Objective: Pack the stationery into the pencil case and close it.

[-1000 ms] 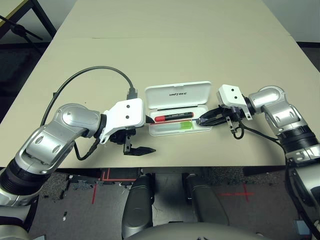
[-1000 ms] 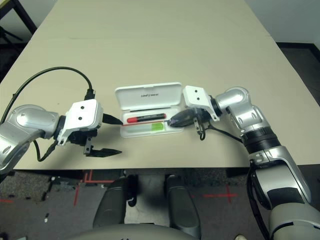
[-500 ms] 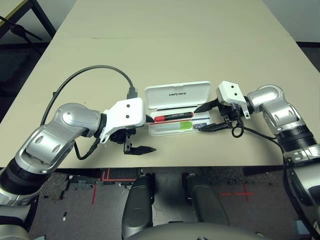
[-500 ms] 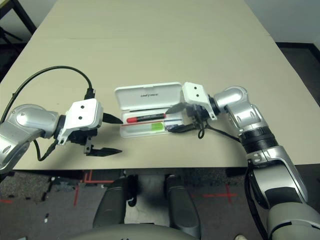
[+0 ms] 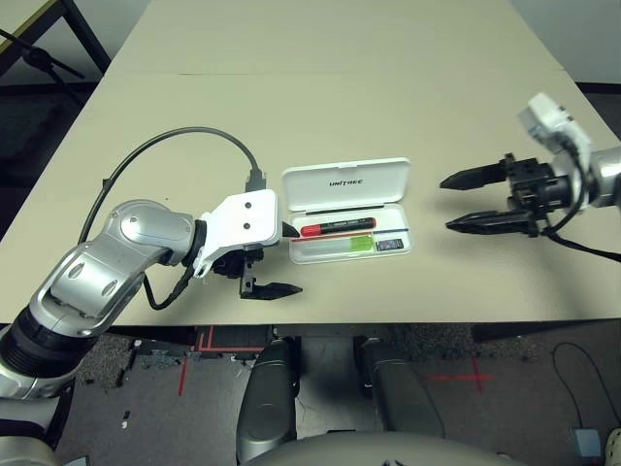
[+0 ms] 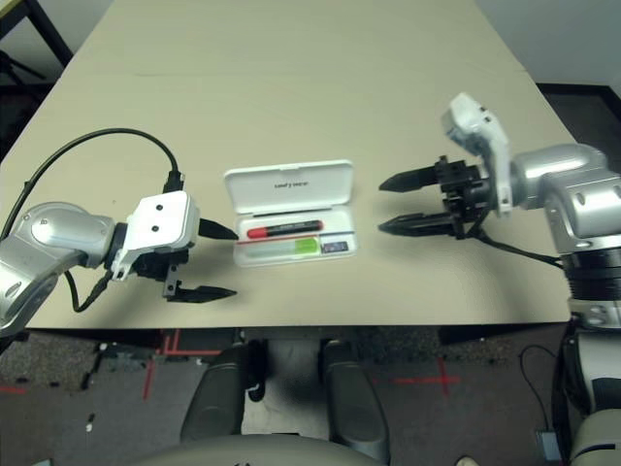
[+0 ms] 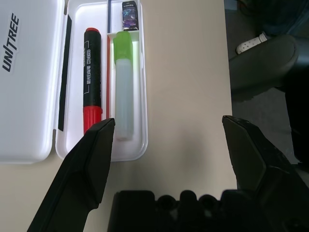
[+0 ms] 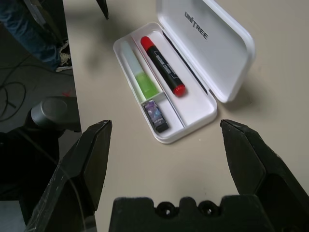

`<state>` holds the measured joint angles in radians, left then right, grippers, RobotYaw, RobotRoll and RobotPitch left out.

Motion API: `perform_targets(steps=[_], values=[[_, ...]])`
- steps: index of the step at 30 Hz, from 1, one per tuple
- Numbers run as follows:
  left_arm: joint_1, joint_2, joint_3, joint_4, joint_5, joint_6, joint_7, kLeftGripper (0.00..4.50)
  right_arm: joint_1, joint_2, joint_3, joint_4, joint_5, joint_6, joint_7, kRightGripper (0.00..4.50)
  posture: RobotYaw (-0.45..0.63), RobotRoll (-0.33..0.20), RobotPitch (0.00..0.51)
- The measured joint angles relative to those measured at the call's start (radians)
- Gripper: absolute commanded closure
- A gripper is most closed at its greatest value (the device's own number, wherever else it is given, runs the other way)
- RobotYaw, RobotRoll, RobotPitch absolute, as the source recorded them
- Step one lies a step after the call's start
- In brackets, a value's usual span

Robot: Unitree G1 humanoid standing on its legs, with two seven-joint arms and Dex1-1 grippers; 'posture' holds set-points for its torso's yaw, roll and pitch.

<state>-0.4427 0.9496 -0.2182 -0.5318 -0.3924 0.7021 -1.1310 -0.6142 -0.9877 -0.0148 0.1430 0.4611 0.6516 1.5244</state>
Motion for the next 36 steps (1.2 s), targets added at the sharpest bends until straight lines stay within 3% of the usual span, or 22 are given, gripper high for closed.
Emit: perform_targets(steps=[8, 11, 16, 21, 25, 31, 36], values=[[-0.005, 0.007, -0.020, 0.039, 0.017, -0.011, -0.004, 0.00, 0.068, -0.014, -0.033, -0.035, 0.033, 0.025, -0.038, 0.04, 0.02, 0.000, 0.190], [-0.006, 0.047, -0.041, 0.075, 0.065, -0.022, -0.016, 0.59, 0.079, -0.014, -0.038, -0.054, 0.041, 0.031, -0.056, 0.00, 0.01, 0.000, 0.191], [-0.022, 0.131, -0.077, 0.218, 0.200, -0.078, -0.028, 2.50, 0.083, -0.014, -0.038, -0.066, 0.049, 0.033, -0.074, 0.00, 0.02, 0.000, 0.195], [-0.083, 0.129, -0.076, 0.354, 0.277, -0.139, -0.032, 4.42, 0.082, -0.012, -0.037, -0.067, 0.050, 0.032, -0.079, 0.00, 0.02, 0.000, 0.196], [-0.182, 0.055, -0.074, 0.496, 0.346, -0.208, 0.020, 4.47, 0.082, -0.003, -0.034, -0.070, 0.050, 0.029, -0.089, 0.00, 0.02, 0.000, 0.194], [-0.316, -0.152, -0.074, 0.660, 0.429, -0.259, 0.172, 4.47, 0.086, 0.014, -0.031, -0.078, 0.049, 0.024, -0.106, 0.00, 0.02, 0.000, 0.192], [-0.369, -0.266, -0.067, 0.753, 0.449, -0.287, 0.236, 4.47, 0.103, 0.016, -0.031, -0.094, 0.048, 0.015, -0.112, 0.00, 0.00, 0.000, 0.189]])
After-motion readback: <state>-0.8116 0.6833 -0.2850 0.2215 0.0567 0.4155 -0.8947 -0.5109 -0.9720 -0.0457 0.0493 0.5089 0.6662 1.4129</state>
